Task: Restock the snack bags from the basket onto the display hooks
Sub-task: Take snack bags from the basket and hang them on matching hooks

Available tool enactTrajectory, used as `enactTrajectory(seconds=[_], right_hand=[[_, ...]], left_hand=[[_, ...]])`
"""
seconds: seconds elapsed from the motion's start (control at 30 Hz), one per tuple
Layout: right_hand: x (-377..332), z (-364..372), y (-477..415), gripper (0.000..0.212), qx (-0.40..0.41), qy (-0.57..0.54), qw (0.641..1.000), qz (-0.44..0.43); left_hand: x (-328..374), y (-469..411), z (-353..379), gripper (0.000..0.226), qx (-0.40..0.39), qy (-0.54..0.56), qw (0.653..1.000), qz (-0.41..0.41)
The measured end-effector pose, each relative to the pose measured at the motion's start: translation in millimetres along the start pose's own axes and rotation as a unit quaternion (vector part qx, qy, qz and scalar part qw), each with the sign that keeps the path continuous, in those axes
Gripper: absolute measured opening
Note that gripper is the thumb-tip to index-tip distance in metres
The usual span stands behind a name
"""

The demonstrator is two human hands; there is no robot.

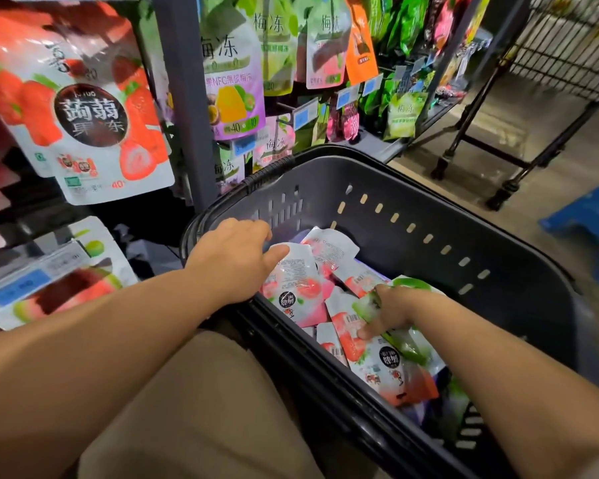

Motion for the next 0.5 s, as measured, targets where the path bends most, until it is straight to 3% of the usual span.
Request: enactTrajectory(seconds=[0.17,0.37,0.5], right_hand=[[-11.0,0.9,1.9,0.102,0.035,0.007,0.999,-0.029],[-24.4,-16.2,7.5,0.016,0.109,0.054,0.991,-0.053],[-21.4,-54.8,17.3,0.025,0.217,0.037,0.975,-0.045]], left_hand=[[-1.4,-0.2,1.0,0.044,-0.010,0.003,1.000,-0.004],[-2.2,0.1,0.0,0.045,-0.011,0.006,1.000,-0.004],[0.0,1.7,1.8,0.044,-0.021,0.000,1.000,-0.003]])
Point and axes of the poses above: each hand's wrist, its own y-axis away from the middle knuckle, its own z-axis out of the palm, x = y × z, the point moved 7 cm from there along -y, towards the middle knuckle, and after that the axes turned 5 degrees about x, right-handed, at the moved point
